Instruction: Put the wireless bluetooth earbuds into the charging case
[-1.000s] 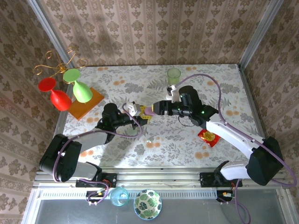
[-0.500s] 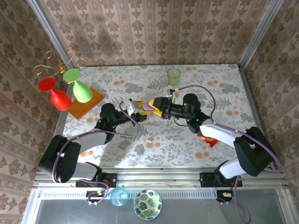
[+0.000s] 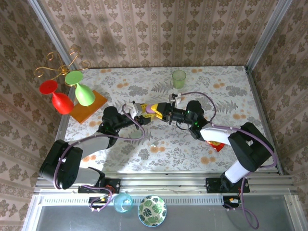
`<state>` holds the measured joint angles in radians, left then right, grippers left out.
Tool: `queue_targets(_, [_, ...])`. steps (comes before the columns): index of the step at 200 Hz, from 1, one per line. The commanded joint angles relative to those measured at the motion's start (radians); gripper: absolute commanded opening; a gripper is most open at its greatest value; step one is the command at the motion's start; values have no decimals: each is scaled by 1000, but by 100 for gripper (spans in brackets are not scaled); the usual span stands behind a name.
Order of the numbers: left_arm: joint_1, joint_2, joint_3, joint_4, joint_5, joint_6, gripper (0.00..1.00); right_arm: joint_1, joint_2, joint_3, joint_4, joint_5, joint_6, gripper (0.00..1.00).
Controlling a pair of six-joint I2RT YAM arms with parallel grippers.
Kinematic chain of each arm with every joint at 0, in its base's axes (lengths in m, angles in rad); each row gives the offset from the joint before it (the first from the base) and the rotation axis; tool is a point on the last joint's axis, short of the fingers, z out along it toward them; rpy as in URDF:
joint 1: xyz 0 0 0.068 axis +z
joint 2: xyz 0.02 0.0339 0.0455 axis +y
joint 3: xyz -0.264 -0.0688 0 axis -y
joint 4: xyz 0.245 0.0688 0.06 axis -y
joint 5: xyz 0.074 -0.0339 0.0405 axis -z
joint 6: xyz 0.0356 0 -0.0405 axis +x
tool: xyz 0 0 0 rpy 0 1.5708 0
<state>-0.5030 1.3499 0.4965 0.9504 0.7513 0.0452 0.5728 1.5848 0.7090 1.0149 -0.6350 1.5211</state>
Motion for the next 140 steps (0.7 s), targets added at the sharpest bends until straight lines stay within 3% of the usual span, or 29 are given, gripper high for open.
queue_targets(1, [-2, -14, -12, 6, -8, 6, 50, -10, -32, -22, -22, 23, -40, 20])
queue_targets(23, [-2, -20, -12, -53, -19, 43, 81, -40, -76, -37, -188, 81, -161, 19])
queue_targets(44, [-5, -48, 3, -208, -34, 133, 95, -75, -108, -34, -370, 146, -302, 20])
queue_targets(92, [-74, -84, 59, -522, -147, 325, 100, -235, -129, -77, -530, 283, -426, 20])
queue_targets(140, [-139, -23, 88, -511, -166, 330, 100, -403, -42, -64, -569, 371, -489, 19])
